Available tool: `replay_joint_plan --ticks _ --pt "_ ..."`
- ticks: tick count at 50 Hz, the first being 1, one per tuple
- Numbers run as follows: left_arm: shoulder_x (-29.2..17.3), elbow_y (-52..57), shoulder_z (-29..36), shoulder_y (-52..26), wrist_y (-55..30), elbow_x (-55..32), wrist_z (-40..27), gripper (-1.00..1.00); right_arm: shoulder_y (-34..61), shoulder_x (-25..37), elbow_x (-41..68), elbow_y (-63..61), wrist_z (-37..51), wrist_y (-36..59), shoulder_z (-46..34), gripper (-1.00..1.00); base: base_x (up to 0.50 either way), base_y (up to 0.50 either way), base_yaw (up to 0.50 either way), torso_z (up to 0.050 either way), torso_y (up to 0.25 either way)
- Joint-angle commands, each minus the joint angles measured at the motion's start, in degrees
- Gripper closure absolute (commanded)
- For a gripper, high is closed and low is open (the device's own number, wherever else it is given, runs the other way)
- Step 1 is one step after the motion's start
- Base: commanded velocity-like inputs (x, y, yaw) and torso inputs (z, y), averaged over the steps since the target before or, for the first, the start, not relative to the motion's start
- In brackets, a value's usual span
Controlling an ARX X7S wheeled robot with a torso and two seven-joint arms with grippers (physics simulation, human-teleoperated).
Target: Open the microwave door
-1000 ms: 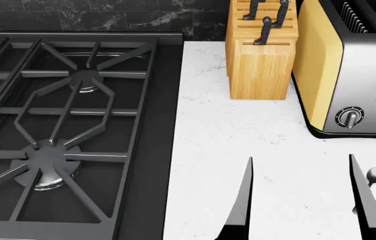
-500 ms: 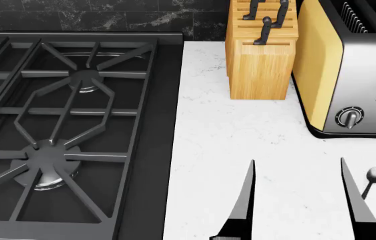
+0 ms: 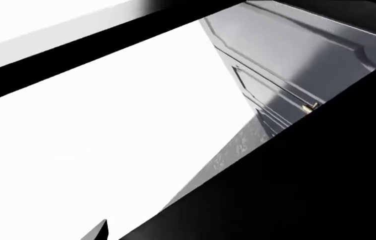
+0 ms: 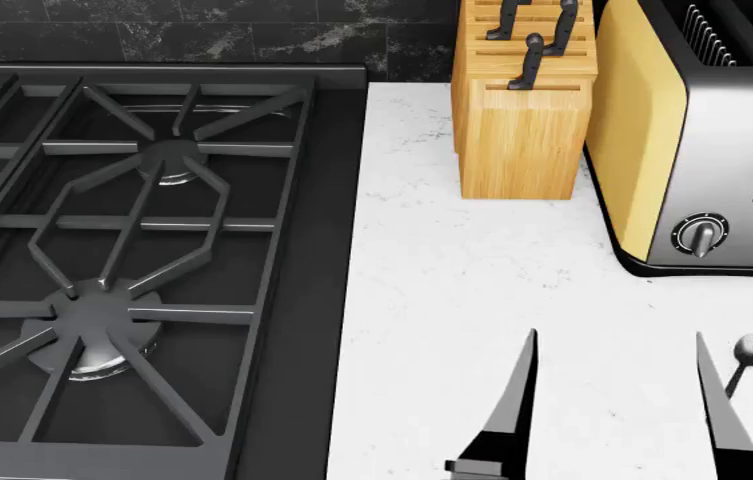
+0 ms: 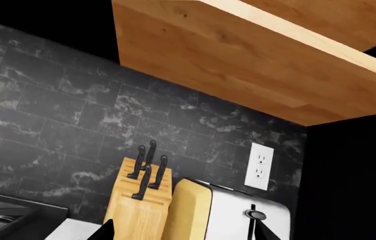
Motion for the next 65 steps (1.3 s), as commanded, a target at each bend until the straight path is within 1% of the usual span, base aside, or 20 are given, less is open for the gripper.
replay_joint_plan --ticks 1,7,19,31,45,55,65 --pt "-4.1 -0.4 -0.7 -1.0 1.3 2.1 1.6 -1.0 0.7 -0.3 -0.2 0.5 0.0 0.7 -0.5 -1.0 0.0 0.0 0.0 0.0 0.0" --pt "-5.5 -0.1 -1.0 -0.8 1.2 2.6 1.7 -1.0 0.2 -0.1 0.1 1.2 0.1 -0.4 -0.4 -1.0 0.0 0.0 0.0 0.0 0.0" --pt "-7.3 -1.4 -1.6 0.4 3.2 1.7 0.6 -1.0 0.5 -0.6 -1.0 0.6 0.4 1.1 -1.2 -1.0 0.0 0.0 0.0 0.0 0.0" --pt "-10.8 -0.3 -2.2 1.6 4.0 0.0 -0.5 -1.0 0.0 -0.7 -2.2 -1.3 0.8 2.5 -1.7 -1.0 0.0 0.0 0.0 0.0 0.0" --pt "-14.1 -0.4 -0.8 5.3 4.5 -6.0 -4.9 -1.0 -0.8 -0.7 -3.4 -2.8 1.4 3.7 -2.1 -1.0 0.0 0.0 0.0 0.0 0.0" --pt "-14.3 -3.2 -1.6 5.4 6.1 -5.7 -4.9 -1.0 -0.6 -0.7 -3.8 -3.2 1.3 4.4 -2.4 -1.0 0.0 0.0 0.0 0.0 0.0" --pt "-14.3 -7.0 -1.0 6.9 8.2 -8.2 -6.7 -1.0 -0.3 -0.8 -4.5 -3.9 1.3 5.5 -2.8 -1.0 0.0 0.0 0.0 0.0 0.0"
